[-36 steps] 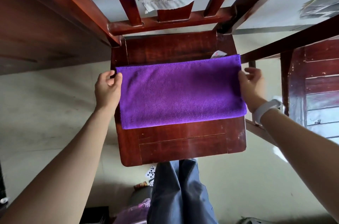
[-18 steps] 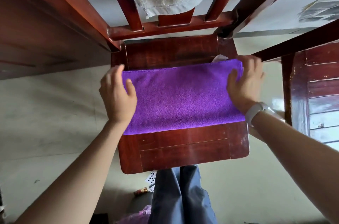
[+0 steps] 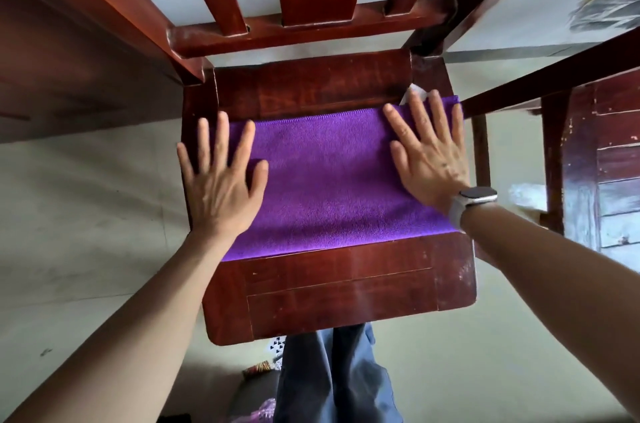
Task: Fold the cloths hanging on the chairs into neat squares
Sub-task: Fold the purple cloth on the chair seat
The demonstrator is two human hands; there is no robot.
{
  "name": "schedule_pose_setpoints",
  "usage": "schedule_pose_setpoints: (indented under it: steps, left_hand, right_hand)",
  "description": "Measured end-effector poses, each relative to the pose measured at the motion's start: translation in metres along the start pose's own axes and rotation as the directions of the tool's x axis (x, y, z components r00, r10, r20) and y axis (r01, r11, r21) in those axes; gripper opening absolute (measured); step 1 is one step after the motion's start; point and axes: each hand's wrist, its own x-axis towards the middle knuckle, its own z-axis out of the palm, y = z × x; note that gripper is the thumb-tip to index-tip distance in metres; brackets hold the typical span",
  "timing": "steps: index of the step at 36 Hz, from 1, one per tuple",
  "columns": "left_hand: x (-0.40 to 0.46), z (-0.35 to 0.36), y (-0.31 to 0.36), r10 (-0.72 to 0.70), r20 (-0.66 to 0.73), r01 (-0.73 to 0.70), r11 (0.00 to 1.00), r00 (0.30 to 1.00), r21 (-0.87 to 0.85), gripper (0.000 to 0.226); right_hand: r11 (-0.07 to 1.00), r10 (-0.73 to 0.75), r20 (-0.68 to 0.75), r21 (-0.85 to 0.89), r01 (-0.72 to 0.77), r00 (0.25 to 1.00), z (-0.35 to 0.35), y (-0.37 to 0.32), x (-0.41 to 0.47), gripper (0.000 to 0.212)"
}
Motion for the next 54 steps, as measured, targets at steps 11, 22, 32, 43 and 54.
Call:
schedule_pose_setpoints:
  steps: [11,22,32,43,54]
  left_hand:
    - [-0.041,-0.002,0.023,0.057,0.048,-0.057,0.998,0.997,-0.006,0.060]
    - [-0.053,0.001,0.032,0.030,0.085,-0.030,1.000,0.996,-0.002,0.061]
    - [-0.072,0.008,0.065,0.019,0.174,-0.019,1.000,0.985,-0.002,0.059]
    - [-0.067,-0.003,0.065,0.022,0.231,-0.008,0.998,0.973,-0.060,0.059]
    - [-0.088,-0.063,0.072,-0.372,0.495,0.496,-0.099,0.785,-0.862,0.021]
  right_hand:
    - [0.919,0.321,0.161,0.183,-0.348,0.933,-0.001,0.023,-0.049,0.067]
    - [0.582,0.608,0.052,0.649,-0.490,0.792,-0.004,0.029,-0.049,0.041]
    - [0.514,0.636,0.272,0.549,-0.659,0.722,-0.017,0.033,-0.041,0.019]
    - [0.494,0.565,0.348,0.583,-0.645,0.748,-0.042,0.026,-0.043,0.029]
    - [0.149,0.283,0.477,0.835,-0.529,0.832,-0.120,-0.047,-0.044,0.023]
